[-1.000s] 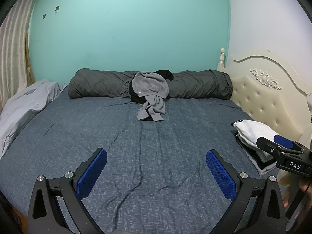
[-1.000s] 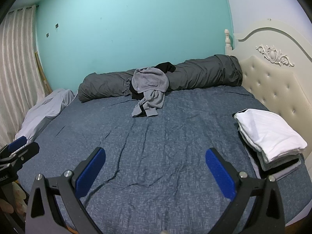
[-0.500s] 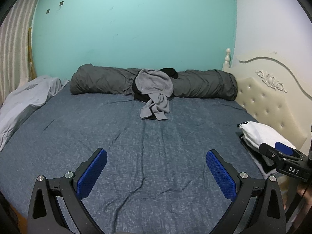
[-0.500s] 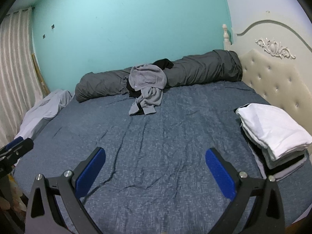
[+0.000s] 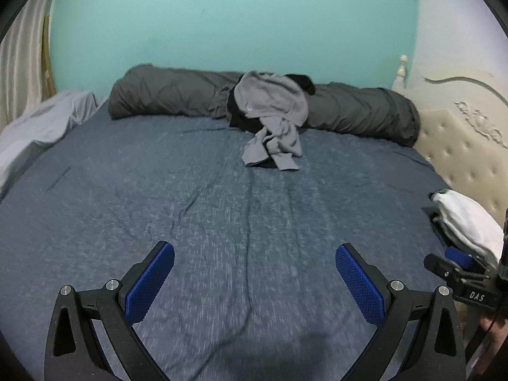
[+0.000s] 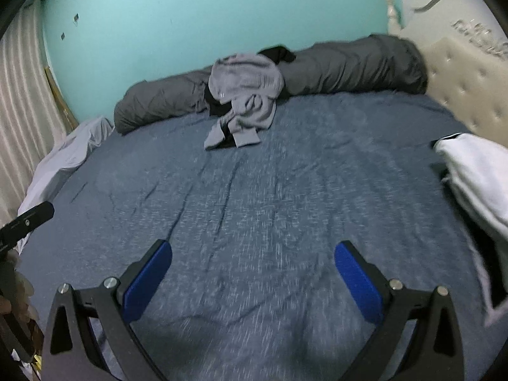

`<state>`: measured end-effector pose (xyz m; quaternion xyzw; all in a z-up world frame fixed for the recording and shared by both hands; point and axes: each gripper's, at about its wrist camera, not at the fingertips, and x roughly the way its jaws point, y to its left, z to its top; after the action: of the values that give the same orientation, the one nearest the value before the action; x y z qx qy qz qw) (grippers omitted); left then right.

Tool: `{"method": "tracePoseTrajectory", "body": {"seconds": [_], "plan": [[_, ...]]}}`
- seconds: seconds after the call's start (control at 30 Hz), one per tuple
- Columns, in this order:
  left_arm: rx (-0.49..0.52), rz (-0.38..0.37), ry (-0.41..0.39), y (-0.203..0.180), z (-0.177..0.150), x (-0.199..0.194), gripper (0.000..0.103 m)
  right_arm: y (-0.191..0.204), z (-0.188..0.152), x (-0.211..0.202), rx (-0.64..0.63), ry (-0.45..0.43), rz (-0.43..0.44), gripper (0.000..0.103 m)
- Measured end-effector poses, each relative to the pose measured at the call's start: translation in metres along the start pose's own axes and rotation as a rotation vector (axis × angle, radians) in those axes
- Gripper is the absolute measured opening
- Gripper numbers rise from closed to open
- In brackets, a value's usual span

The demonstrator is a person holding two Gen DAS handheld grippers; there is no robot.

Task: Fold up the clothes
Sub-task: 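Reach the right gripper to the grey sweatshirt and grasp it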

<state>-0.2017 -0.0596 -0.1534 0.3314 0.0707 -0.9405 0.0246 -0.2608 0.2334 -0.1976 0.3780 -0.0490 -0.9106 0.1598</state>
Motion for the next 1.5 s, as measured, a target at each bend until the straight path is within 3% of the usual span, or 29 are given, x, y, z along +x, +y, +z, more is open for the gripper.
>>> {"method": "tracePoseTrajectory", "body": {"seconds": [0.17, 0.37, 0.67, 0.93, 1.17, 1.2, 1.33, 1.5], "plan": [[-0.01, -0.008, 0.041, 0.015, 0.025, 0.088, 0.103, -0.022, 0.039, 0.081, 0.025, 0.026, 0.014, 0.103], [-0.063, -0.011, 0.088, 0.038, 0.05, 0.16, 0.103, -0.026, 0.087, 0.155, -0.018, 0.02, 0.012, 0.103], [-0.101, -0.026, 0.171, 0.054, 0.08, 0.222, 0.103, -0.003, 0.151, 0.232, -0.033, 0.044, 0.025, 0.102], [-0.141, -0.065, 0.222, 0.073, 0.098, 0.271, 0.103, 0.015, 0.205, 0.314, -0.009, 0.106, 0.09, 0.102], [-0.167, -0.065, 0.248, 0.092, 0.105, 0.309, 0.103, 0.025, 0.238, 0.386, -0.018, 0.179, 0.023, 0.102], [-0.168, -0.067, 0.249, 0.094, 0.105, 0.313, 0.103, 0.026, 0.241, 0.396, -0.016, 0.182, 0.011, 0.101], [-0.154, -0.064, 0.251, 0.1, 0.102, 0.322, 0.103, 0.027, 0.248, 0.421, 0.003, 0.178, 0.03, 0.068], [-0.159, -0.088, 0.249, 0.106, 0.095, 0.323, 0.103, 0.041, 0.251, 0.447, -0.033, 0.198, 0.038, 0.067]]}}
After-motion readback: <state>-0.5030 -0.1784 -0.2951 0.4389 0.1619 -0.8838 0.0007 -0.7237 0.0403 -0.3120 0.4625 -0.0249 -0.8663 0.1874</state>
